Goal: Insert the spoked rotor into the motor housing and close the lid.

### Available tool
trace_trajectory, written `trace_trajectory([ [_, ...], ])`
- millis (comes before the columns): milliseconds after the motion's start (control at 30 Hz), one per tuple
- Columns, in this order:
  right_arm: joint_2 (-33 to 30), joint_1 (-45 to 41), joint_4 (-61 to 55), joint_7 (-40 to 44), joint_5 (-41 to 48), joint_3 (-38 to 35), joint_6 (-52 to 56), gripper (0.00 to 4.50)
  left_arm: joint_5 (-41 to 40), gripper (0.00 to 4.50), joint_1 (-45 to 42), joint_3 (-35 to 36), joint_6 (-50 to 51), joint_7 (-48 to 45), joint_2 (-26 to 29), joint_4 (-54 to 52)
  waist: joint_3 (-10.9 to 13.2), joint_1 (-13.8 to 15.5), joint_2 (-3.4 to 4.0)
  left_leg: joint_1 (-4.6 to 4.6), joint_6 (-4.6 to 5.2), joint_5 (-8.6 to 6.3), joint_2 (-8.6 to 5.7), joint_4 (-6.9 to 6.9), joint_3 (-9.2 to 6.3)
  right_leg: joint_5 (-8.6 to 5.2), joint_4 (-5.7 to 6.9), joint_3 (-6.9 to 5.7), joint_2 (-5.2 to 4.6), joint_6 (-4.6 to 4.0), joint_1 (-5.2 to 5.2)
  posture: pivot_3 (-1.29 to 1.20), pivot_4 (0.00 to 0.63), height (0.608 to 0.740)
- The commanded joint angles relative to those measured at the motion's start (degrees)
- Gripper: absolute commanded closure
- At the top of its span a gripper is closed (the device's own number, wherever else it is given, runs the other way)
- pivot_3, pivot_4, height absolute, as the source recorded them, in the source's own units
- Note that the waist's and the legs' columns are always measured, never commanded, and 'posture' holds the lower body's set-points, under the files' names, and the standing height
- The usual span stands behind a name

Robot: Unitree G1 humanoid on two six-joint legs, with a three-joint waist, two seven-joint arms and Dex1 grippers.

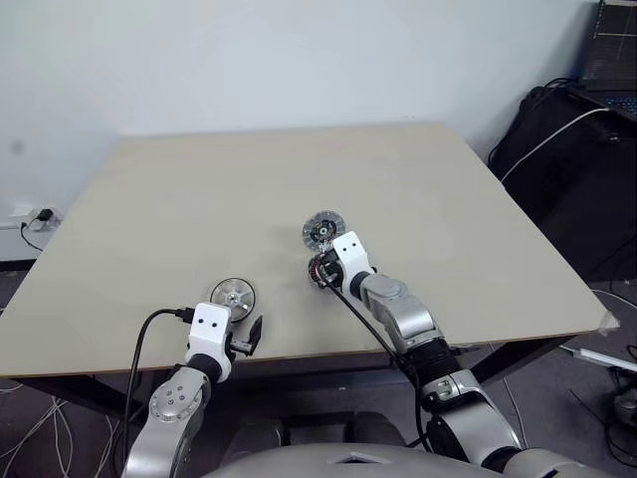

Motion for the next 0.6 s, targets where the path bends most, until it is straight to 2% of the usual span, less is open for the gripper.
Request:
trace_trajectory([
  [33,0.7,-1.5,-1.6,-0.2,0.3,-0.7,-0.4,4.44,0.2,0.0,-0.2,0.0,-1.2,0.1,-0.1,-1.3,0.0,0.0,0.0,0.0,0.0,0.0,0.0,0.0,0.0,0.0,0.0,0.0,0.0,0.0,0.0,0.0,0.0,0.74],
  [333,1.0,-1.5,-6.6,-0.5,1.0,-1.9,0.4,4.44,0.3,0.0,-0.2,-0.2,-1.1,0.2,-0.3,-1.2,0.0,0.0,0.0,0.0,0.0,0.0,0.0,0.0,0.0,0.0,0.0,0.0,-0.01,0.0,-0.01,0.0,0.0,0.74],
  [600,1.3,-1.7,-0.7,-1.0,-0.4,-0.6,0.5,4.44,0.3,0.0,-0.2,-0.3,-1.1,0.4,-0.5,-1.4,0.0,0.0,0.0,0.0,0.0,0.0,0.0,0.0,0.0,0.0,0.0,0.0,-0.01,0.0,-0.01,0.0,0.0,0.74],
])
